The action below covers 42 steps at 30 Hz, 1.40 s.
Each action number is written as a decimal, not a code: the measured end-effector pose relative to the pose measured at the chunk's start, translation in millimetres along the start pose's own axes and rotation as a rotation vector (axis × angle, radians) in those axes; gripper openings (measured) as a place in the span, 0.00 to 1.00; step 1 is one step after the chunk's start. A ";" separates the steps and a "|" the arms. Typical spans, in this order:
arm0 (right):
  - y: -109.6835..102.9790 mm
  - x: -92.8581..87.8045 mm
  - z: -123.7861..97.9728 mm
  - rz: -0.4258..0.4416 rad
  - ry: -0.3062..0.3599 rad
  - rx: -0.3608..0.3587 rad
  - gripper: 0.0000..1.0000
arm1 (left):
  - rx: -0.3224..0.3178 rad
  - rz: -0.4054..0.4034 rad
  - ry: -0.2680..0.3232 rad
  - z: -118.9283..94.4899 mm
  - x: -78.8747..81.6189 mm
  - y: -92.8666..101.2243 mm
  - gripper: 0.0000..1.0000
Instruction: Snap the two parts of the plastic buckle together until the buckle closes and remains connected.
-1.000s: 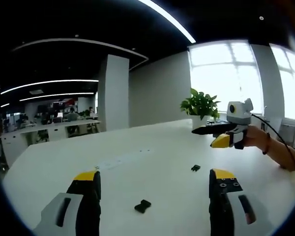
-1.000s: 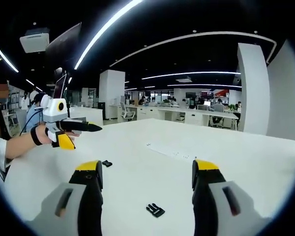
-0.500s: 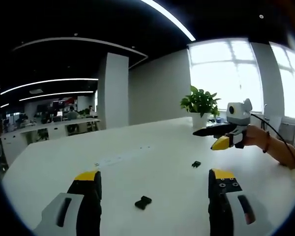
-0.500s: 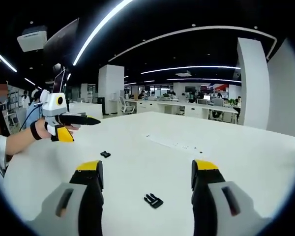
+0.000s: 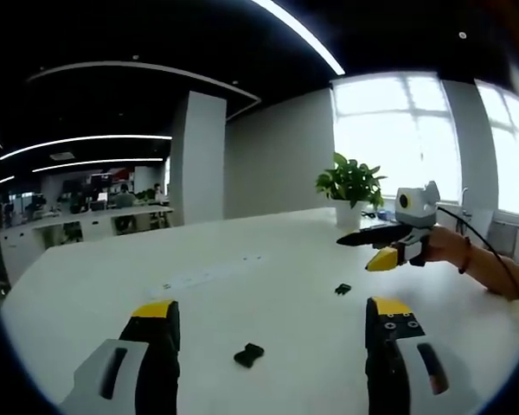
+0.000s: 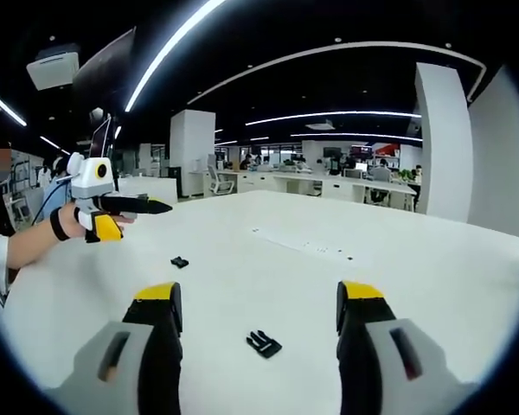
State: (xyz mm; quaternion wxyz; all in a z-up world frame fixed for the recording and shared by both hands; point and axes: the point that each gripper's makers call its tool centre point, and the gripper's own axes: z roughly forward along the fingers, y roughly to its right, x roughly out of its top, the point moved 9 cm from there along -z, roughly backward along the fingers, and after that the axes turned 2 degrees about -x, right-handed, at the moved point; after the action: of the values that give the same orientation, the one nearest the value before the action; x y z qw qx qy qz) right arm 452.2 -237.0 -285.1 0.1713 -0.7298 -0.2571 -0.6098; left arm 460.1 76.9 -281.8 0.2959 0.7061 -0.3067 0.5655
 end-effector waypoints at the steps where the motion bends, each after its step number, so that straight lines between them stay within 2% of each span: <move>1: -0.2 -0.5 0.1 0.000 -0.004 0.001 0.73 | -0.001 0.000 -0.003 0.0 -1.0 -0.3 0.90; 19: 0.4 -3.1 0.2 -0.002 -0.008 0.005 0.71 | -0.013 -0.010 -0.018 0.1 -9.7 -1.4 0.88; 42: 0.3 -15.7 2.4 -0.011 -0.061 0.007 0.69 | -0.014 0.013 -0.038 2.2 -16.6 1.8 0.87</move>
State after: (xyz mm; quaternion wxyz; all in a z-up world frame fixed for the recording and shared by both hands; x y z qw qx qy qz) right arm 452.4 -238.5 -301.0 0.1628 -0.7459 -0.2684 -0.5874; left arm 457.3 75.7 -298.3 0.2915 0.7127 -0.3208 0.5515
